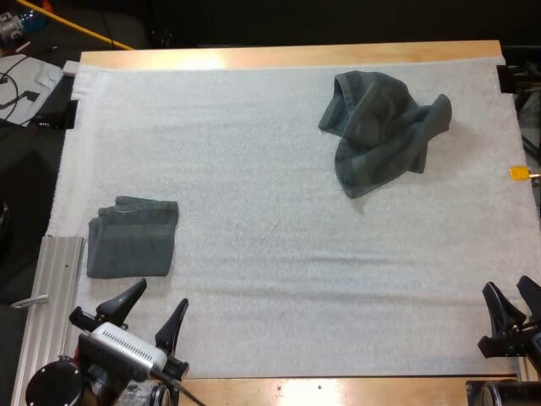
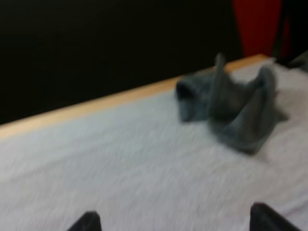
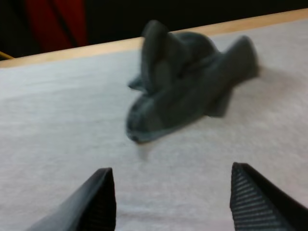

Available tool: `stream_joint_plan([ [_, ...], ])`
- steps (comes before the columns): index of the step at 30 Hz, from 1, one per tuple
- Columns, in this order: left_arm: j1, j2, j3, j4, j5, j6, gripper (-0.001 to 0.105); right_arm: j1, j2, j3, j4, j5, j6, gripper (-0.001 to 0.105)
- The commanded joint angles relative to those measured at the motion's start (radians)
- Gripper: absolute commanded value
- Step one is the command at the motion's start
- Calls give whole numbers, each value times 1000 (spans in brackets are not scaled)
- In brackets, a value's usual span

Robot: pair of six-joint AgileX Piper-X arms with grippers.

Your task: Pick towel from pile, fold and stack

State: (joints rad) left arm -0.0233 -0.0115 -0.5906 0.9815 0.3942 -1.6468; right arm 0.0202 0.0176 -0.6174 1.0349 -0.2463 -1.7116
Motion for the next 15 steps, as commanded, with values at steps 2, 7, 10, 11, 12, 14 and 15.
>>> stream_joint_plan([
  [2,-58,27,-46,-44,39,-16,61,1,60,-66,-8,-104,-7,52],
  [7,-124,110,-83,-77,92,-23,61,1,143,-126,-6,-168,-9,53],
  [10,-164,157,-105,-90,107,-28,61,1,193,-152,-20,-193,-7,53],
  [11,-177,174,-111,-96,111,-27,61,0,213,-158,-20,-200,-4,53],
  [12,-190,188,-117,-99,112,-25,61,0,229,-165,-31,-204,-1,54],
  [14,-212,223,-127,-106,111,-26,61,-1,263,-175,-53,-213,11,54],
  [15,-221,239,-133,-109,112,-28,61,-3,284,-177,-68,-221,16,54],
])
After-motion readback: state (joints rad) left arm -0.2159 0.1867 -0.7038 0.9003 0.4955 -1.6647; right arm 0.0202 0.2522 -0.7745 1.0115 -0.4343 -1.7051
